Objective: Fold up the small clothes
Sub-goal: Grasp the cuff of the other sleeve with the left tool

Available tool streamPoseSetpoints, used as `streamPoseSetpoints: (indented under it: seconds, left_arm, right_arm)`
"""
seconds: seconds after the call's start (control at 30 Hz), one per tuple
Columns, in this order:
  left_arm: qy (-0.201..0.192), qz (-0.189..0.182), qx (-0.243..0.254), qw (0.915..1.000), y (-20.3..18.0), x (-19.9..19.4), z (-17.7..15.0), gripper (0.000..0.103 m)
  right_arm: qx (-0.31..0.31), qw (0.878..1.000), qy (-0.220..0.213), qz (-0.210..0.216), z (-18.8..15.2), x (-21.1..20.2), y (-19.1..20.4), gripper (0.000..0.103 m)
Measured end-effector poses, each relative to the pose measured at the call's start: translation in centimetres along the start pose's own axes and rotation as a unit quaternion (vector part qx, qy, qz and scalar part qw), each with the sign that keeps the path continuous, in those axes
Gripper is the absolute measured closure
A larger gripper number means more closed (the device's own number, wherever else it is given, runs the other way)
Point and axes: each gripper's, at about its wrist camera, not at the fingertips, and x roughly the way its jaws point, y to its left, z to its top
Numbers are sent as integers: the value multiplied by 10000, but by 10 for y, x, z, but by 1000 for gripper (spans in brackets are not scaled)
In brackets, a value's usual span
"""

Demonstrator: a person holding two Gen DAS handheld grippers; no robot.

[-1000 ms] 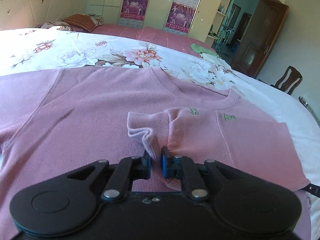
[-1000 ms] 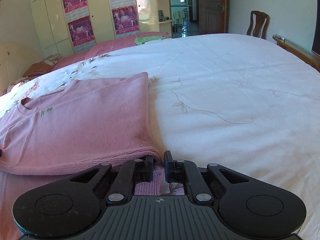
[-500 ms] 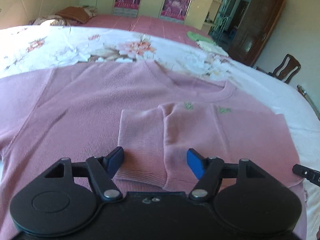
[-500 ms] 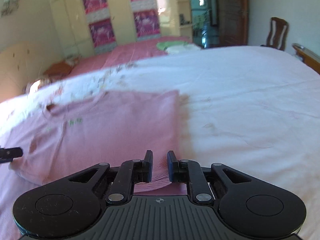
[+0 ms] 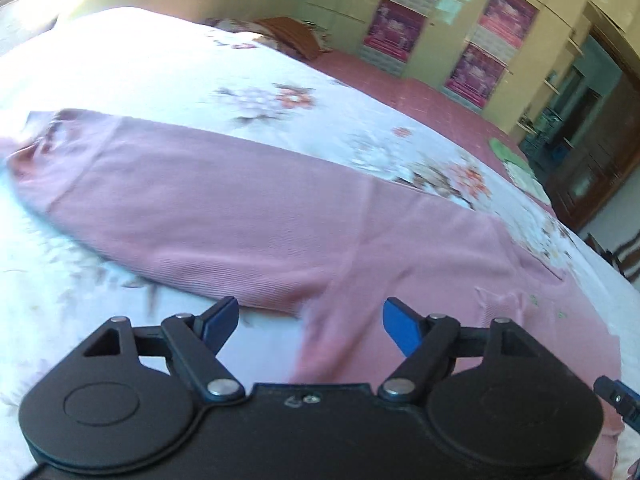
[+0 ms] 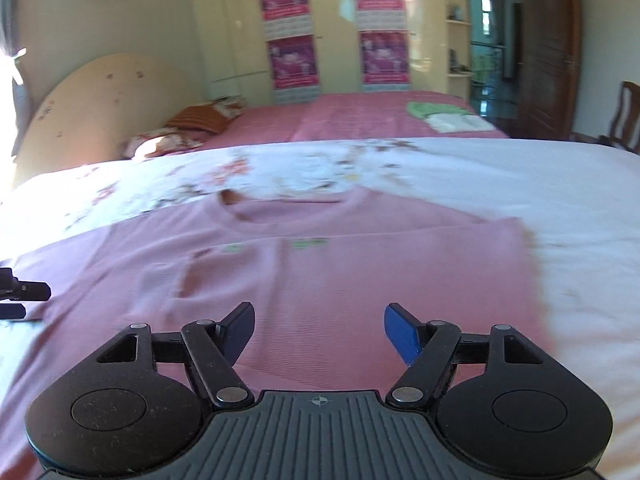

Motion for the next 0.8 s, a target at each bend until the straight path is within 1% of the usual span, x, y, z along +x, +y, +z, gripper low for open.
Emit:
streamPoseSetpoints:
  seconds: [0.03, 0.07, 0.1, 0.23, 0.33, 0.43, 0.5, 0.63, 0.7, 0.77, 0.8]
  left_arm:
    - [-29, 138, -175, 9997, 19, -3, 5, 25]
    - [-57, 252, -325, 9991, 36, -5, 8, 26]
    - [-99, 366, -490, 9981, 54, -8, 13, 26]
    - [-204, 663, -1069, 9918, 118, -12, 28, 26]
    - [-215, 742, -1467, 9862, 156, -5, 38, 26]
    - [-327, 672, -1717, 9823, 184, 7, 49, 29]
    - [-446, 605, -1737, 9819, 192, 17, 58, 30]
    - [-716, 478, -1880, 9784, 208, 32, 74, 31]
    - [-833, 475, -1846, 9781, 212, 38, 80, 39]
    - [-949, 504, -1883, 9762, 218, 43, 84, 62]
    - [-982, 515, -1937, 9748, 221, 44, 85, 69]
  right_arm:
    - [-70, 9999, 30, 89, 0, 8, 15, 40]
    - [-107, 9997, 79, 192, 0, 15, 27, 52]
    - [-132, 9995, 142, 267, 0, 22, 38, 54]
    - [-149, 9984, 315, 452, 4, 49, 75, 55]
    - [-238, 9980, 330, 478, 7, 61, 99, 55]
    - [-300, 9975, 382, 513, 9, 72, 117, 55]
    - [-328, 9973, 409, 506, 8, 77, 127, 55]
    - [-368, 9974, 450, 424, 8, 90, 142, 55]
    - [-391, 9975, 453, 365, 9, 96, 146, 55]
    - [-392, 9976, 467, 332, 9, 102, 150, 55]
    - [-387, 9976, 475, 321, 9, 104, 152, 55]
